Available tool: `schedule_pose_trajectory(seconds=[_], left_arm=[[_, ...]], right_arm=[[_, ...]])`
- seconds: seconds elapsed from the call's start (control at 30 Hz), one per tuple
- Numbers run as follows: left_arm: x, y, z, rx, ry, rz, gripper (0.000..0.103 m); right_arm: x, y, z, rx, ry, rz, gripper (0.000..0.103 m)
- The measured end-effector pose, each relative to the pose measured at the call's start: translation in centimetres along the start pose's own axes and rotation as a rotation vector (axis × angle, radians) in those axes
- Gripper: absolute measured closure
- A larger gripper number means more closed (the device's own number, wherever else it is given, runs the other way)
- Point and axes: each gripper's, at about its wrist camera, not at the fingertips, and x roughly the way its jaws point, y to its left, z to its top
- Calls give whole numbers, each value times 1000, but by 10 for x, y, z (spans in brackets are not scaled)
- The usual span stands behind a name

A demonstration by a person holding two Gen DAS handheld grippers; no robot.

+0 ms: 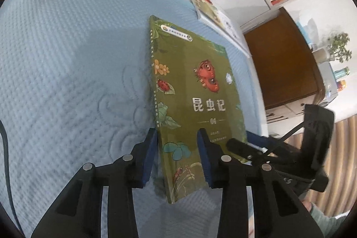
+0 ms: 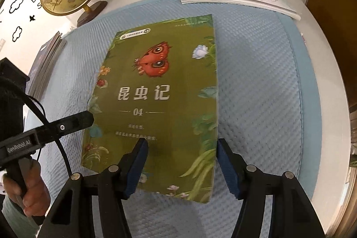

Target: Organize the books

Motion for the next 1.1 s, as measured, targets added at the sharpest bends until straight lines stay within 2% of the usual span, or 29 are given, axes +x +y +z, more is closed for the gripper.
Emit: schedule_pose_trajectory(seconds=[0.07, 0.2, 0.23, 0.3, 0.4, 0.43, 0.47, 0.6, 0.77, 0.9, 0.97, 1.1], left_arm=[[-5, -1, 1, -16, -18, -34, 71], [-19, -3, 5, -101, -74, -234, 71], [-19, -4, 7, -108, -78, -257, 70], [-13, -7, 9, -103, -79, -250, 70], [2, -6, 11, -85, -64, -155, 72], [4, -6, 10, -88, -64, -151, 76], [4, -5, 10, -94, -67, -156, 81], [6, -11, 15, -80, -76, -171, 82], [5, -11, 22, -79, -51, -188, 83], [17, -18, 18, -39, 16, -195, 83], [20, -21, 15, -44, 3, -197, 83], [15, -28, 16, -57, -40, -286, 83]], right_arm=[[1, -1, 3, 1, 4, 16, 40], [2, -8, 2, 28, -8, 58, 36], [2, -10, 2, 44, -16, 80, 33], [0, -12, 0, 63, -25, 103, 29], [1, -9, -2, 61, -30, 110, 24], [2, -7, -3, 50, -32, 106, 22], [3, -3, -2, 41, -33, 102, 21], [6, 4, -1, 4, -29, 83, 17], [5, 3, 7, 4, -3, 75, 18], [6, 6, 15, -40, -10, -28, 18], [8, 3, 17, -42, -7, -40, 18], [8, -9, 16, 16, -23, 7, 17]])
